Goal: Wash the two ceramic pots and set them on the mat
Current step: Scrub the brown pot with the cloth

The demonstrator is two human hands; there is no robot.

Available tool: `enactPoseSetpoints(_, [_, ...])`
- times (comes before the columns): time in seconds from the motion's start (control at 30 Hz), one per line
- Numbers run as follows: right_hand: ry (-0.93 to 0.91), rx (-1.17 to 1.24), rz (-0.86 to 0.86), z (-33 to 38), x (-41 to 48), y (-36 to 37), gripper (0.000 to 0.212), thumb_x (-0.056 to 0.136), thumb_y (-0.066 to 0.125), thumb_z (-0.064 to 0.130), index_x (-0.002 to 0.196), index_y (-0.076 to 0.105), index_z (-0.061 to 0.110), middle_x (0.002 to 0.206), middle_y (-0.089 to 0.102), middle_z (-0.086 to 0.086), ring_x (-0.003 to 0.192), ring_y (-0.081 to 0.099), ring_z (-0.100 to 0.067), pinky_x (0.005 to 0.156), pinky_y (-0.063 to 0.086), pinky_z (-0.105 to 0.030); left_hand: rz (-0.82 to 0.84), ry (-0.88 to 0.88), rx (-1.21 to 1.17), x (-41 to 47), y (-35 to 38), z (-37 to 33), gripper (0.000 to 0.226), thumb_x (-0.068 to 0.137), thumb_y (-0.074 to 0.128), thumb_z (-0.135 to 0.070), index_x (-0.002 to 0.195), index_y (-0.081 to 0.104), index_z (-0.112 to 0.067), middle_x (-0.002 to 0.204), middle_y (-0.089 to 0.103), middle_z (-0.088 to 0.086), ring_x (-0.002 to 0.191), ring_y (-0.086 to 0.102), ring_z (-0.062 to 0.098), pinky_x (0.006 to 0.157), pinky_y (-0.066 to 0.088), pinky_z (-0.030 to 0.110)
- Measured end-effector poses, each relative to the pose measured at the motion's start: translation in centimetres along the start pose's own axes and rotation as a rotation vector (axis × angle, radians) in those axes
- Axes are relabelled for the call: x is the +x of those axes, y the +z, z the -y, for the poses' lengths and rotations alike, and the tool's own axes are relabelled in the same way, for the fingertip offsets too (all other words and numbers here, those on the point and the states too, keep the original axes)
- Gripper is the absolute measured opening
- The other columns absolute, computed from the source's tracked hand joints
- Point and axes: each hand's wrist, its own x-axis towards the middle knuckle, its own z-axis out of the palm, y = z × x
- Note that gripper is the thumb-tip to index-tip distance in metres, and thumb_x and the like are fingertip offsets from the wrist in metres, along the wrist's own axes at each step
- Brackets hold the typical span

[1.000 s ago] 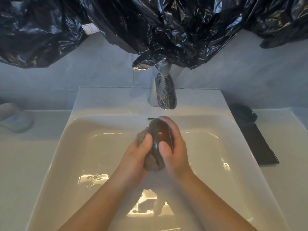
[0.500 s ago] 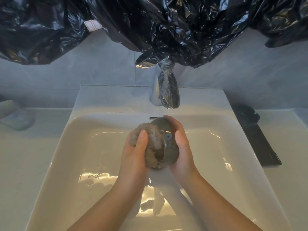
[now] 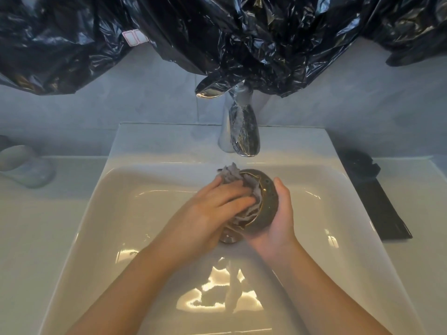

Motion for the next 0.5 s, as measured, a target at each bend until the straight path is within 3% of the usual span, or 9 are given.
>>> enactPoseSetpoints(0.1, [0.062,-0.046,0.001,-0.2,0.1,-0.3,0.06,0.075,0.049,0.057,0.102,0.079,0.013,0.11,0.072,-0.017,0.095,0.07,-0.029,0.092,0.048,-0.048,0.084,0.103,0.128,0.4,-1.0,0.8,0.034,0.093,0.043,-0.012,0.115,0.069,-0.016,0.127,0.064,0.001,0.127,0.053,0.018,0.113,0.03,0.05])
enactPoseSetpoints(0.2, [0.056,-0.094,0.001,-0.4,0.0,0.0,0.059,0.077,0.049,0.057,0.107,0.077,0.013,0.113,0.072,-0.017,0.101,0.069,-0.031,0.091,0.05,-0.05,0.114,0.092,0.265,0.8,-1.6,1.0,0.038,0.089,0.041,-0.012,0.111,0.068,-0.025,0.119,0.067,-0.007,0.114,0.061,0.01,0.112,0.027,0.056])
enactPoseSetpoints(0.37, [-0.077,-0.22,-0.06,-0.7,0.3,-0.1,0.067,0.079,0.057,0.052,0.131,0.06,0.01,0.125,0.067,-0.017,0.114,0.065,-0.029,0.087,0.052,-0.04,0.098,-0.088,0.293,0.2,-0.2,0.5,0.04,0.084,0.062,-0.01,0.122,0.062,-0.022,0.12,0.067,-0.007,0.105,0.064,0.009,0.104,0.035,0.055])
enactPoseSetpoints(0.5, [-0.31,-0.385,-0.078,-1.1,0.4,-0.2,0.062,0.074,0.057,0.049,0.127,0.057,0.016,0.117,0.068,-0.014,0.103,0.068,-0.027,0.079,0.056,-0.035,0.118,-0.302,0.127,0.3,0.6,-1.2,0.02,0.087,0.041,-0.021,0.1,0.057,-0.024,0.084,0.069,-0.009,0.067,0.063,0.016,0.09,0.043,0.043])
